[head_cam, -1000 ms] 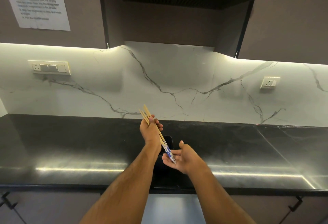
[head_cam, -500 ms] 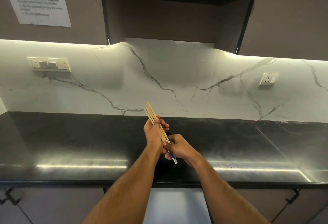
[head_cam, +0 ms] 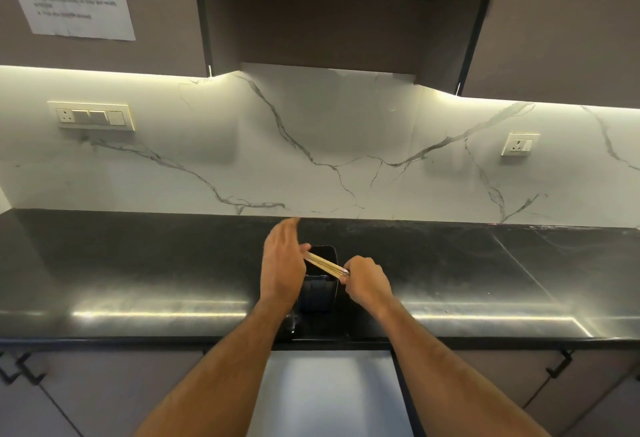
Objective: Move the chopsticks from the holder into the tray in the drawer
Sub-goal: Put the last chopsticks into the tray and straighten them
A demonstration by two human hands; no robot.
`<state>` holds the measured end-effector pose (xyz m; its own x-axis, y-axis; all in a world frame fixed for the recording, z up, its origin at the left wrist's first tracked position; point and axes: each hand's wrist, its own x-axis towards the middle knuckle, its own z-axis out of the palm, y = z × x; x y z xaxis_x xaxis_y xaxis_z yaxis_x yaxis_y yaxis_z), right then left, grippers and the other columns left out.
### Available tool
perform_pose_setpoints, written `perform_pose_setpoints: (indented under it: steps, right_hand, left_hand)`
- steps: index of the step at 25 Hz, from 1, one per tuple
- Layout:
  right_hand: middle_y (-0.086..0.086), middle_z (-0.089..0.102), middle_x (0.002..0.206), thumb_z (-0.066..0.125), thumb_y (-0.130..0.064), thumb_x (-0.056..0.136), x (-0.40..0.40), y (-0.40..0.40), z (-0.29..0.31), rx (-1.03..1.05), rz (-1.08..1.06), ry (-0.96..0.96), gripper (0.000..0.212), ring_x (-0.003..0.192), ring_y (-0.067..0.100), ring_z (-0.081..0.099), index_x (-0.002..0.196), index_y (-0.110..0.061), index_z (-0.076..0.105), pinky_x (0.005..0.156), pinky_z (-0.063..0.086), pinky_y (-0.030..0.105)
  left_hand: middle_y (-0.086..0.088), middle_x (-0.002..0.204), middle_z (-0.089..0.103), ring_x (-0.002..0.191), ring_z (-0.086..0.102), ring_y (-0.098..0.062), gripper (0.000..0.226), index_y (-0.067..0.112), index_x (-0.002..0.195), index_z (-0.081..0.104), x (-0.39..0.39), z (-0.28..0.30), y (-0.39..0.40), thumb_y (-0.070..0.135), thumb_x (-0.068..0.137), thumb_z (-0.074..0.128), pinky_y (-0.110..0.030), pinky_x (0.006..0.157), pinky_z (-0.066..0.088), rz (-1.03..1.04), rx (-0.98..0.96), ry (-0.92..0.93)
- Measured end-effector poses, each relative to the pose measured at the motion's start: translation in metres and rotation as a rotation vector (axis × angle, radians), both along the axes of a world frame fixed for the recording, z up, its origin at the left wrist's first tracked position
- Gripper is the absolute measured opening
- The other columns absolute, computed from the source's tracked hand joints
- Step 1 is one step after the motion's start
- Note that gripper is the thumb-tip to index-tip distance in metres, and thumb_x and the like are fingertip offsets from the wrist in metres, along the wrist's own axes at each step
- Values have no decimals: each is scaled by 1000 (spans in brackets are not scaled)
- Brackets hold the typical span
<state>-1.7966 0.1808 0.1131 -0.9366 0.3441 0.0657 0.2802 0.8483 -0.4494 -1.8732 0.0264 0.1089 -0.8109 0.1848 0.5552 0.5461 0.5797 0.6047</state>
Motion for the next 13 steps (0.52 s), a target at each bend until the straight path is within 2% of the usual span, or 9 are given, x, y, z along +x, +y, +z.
perform_pose_setpoints:
  steps: [2,4,5,7,9,10,12,13]
  right_hand:
    - [1,68,82,63,-20,97,3,-6,1,101,84,31,10,73,19,67,96,-16,72,66,56,34]
    - [-1,66,78,60,-17,96,3,-14,4,223,182,35,13,74,19,66,89,-18,70,74,56,39]
    - [-2,65,78,60,-18,97,3,-16,5,276,217,31,13,74,18,64,87,-20,69,81,55,42]
    - [-5,68,86,62,-27,97,2,-16,5,271,226,38,8,80,14,61,93,-24,68,96,47,46]
    - [-8,68,100,64,-48,94,3,-11,3,33,131,106,29,92,10,60,106,-23,67,98,43,41]
    - [-7,66,98,58,-58,93,4,-6,2,-171,42,177,42,91,10,59,108,-20,68,91,44,38]
    - [-2,62,88,39,-68,95,6,1,0,-631,-179,300,61,80,12,57,95,-13,66,78,46,35]
    - [1,64,90,33,-67,98,4,3,-2,-841,-268,302,64,81,13,59,96,-11,64,78,47,34]
  left_hand:
    - [-4,135,60,125,56,-18,43,17,135,54,0,1,-1,18,94,67,-37,111,44,-255,-423,-5]
    - [-3,113,68,104,65,-19,20,20,114,61,4,2,0,18,94,65,-38,95,51,-371,-746,-58]
    - [-2,105,68,94,65,-19,13,21,106,60,5,0,0,17,94,63,-36,87,51,-376,-825,-86]
    - [-1,97,64,85,61,-18,13,22,103,56,7,-4,-4,14,95,61,-33,78,50,-355,-839,-139]
    - [-1,95,62,83,60,-19,13,21,104,56,7,-8,-9,13,95,60,-35,77,52,-349,-802,-158]
    - [-2,96,62,84,61,-20,11,21,105,56,6,-9,-10,14,97,58,-37,79,53,-353,-786,-169]
    - [-4,97,64,85,61,-21,6,20,104,55,7,-10,-9,16,99,54,-38,81,54,-377,-777,-190]
    - [-5,97,64,85,61,-21,5,20,103,55,8,-12,-7,17,100,53,-39,82,54,-391,-782,-196]
